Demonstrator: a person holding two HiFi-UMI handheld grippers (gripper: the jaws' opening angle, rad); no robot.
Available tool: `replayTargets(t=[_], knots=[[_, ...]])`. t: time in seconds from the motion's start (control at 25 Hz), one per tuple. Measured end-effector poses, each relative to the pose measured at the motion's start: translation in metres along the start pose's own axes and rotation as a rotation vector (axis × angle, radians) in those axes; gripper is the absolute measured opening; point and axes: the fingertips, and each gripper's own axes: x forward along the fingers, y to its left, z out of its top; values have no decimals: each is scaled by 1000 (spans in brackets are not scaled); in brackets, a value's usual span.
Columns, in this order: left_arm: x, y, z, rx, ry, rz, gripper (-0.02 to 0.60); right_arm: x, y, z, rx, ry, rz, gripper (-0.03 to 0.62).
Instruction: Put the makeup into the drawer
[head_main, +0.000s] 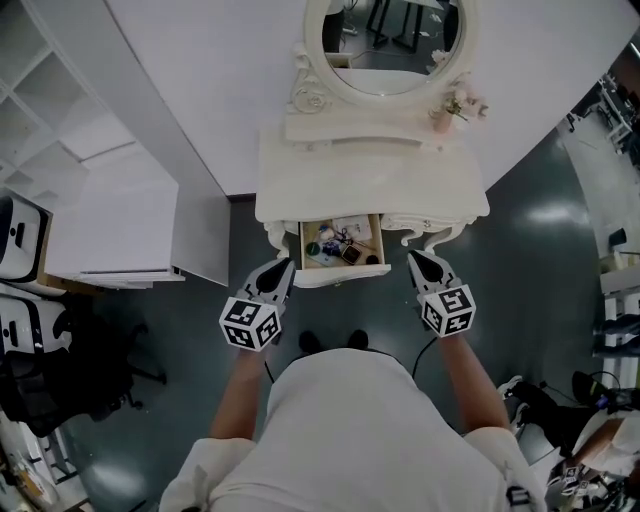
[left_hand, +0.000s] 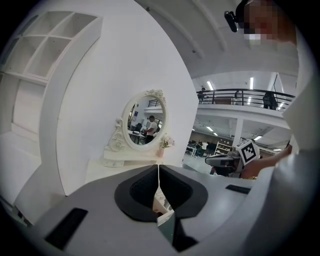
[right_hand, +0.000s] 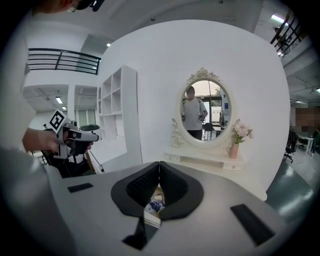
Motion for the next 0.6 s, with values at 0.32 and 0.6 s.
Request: replayTargets(t=[0.32, 0.6], knots=[[4, -8, 8, 32, -13, 5, 21, -4, -14, 21, -19, -61, -10, 28], [12, -6, 17, 31, -25, 7, 21, -2, -15, 28, -35, -72, 2, 28]])
